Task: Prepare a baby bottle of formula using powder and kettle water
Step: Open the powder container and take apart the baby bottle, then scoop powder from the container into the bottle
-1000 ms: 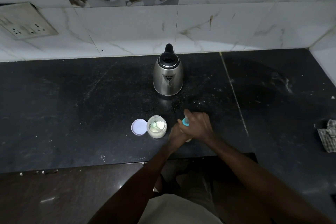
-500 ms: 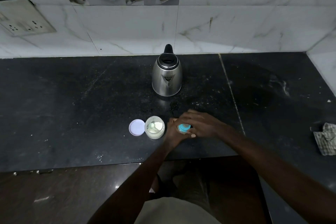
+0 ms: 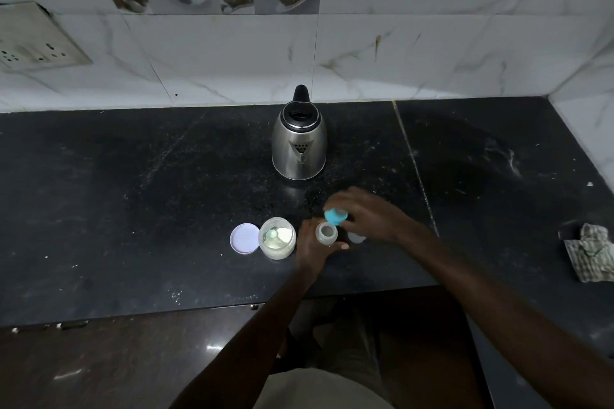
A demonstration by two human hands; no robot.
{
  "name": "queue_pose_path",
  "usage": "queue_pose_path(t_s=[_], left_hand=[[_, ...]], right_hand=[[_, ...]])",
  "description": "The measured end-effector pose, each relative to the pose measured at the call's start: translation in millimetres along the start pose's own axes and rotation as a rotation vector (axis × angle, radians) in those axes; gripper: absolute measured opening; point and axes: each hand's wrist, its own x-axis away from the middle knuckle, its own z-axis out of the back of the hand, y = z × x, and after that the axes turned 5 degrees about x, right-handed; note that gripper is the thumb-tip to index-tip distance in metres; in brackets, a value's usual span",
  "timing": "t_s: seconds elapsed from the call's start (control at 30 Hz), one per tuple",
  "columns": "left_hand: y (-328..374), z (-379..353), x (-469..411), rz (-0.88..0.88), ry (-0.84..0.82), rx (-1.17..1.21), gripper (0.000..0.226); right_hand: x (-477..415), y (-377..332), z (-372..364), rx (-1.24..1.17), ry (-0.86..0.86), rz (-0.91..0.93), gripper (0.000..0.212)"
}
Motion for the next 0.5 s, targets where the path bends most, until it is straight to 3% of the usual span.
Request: queue_pose_path(t_s=[0.1, 0.2, 0.33, 0.5], left_hand=[[0, -1, -2, -0.047, 0.013, -0.024, 0.057], [0, -3, -2, -0.009, 0.008, 0.033, 0.058], [-6, -3, 5, 0.007, 0.021, 0.089, 0.076], [-1, -6, 23, -0.051, 0.098, 0.059, 0.098]], right_hand=[[14, 26, 10, -0.074, 0.089, -0.348, 0.047], [41, 51, 3, -0.080, 0.053, -0.602, 0.044], [60, 48, -33, -0.023, -0.129, -0.646, 0.048], [63, 41, -53, 0.008, -0.124, -0.681, 0.048]])
